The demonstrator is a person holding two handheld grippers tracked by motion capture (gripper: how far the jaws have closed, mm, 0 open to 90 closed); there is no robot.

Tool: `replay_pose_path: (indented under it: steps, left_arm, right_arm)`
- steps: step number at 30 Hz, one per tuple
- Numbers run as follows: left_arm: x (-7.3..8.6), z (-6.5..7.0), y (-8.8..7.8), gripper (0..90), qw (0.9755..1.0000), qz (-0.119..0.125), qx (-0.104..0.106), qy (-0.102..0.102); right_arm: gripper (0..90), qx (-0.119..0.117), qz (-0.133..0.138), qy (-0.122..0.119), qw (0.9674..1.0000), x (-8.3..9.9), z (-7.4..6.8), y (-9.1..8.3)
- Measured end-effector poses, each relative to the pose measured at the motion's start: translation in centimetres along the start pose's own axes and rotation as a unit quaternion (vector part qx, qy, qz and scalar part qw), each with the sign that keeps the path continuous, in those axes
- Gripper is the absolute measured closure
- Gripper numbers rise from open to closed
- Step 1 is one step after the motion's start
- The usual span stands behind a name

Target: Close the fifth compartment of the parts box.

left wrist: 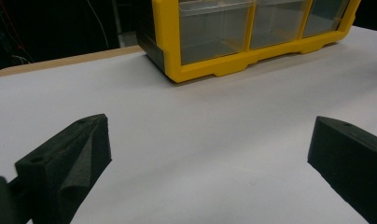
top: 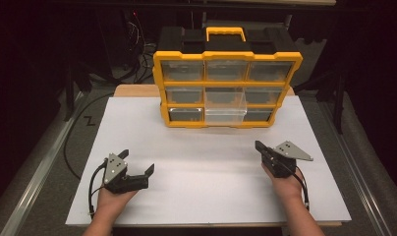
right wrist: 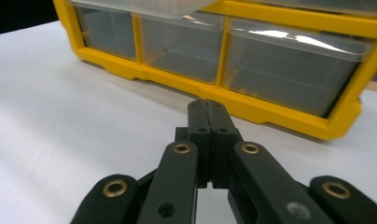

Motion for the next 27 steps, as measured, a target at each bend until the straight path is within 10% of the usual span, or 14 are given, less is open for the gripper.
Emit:
replay_pose_path:
  steps: [27]
  left_arm:
    - [0.0, 0.1, 0.0, 0.1, 1.0000, 0.002, 0.001, 0.005]
  right_arm:
    - [90.0, -0.030, 0.037, 0.005, 0.9989, -2.2, -3.5, 1.5]
Point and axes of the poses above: each handheld gripper's, and its own axes: y roughly forward along the jaws, x roughly out of its underside, z roughly to its right, the point moved 3 cm from there along y, roughly forward along the jaws, and after that the axes turned 3 degrees about x, right-handed, at the moved point
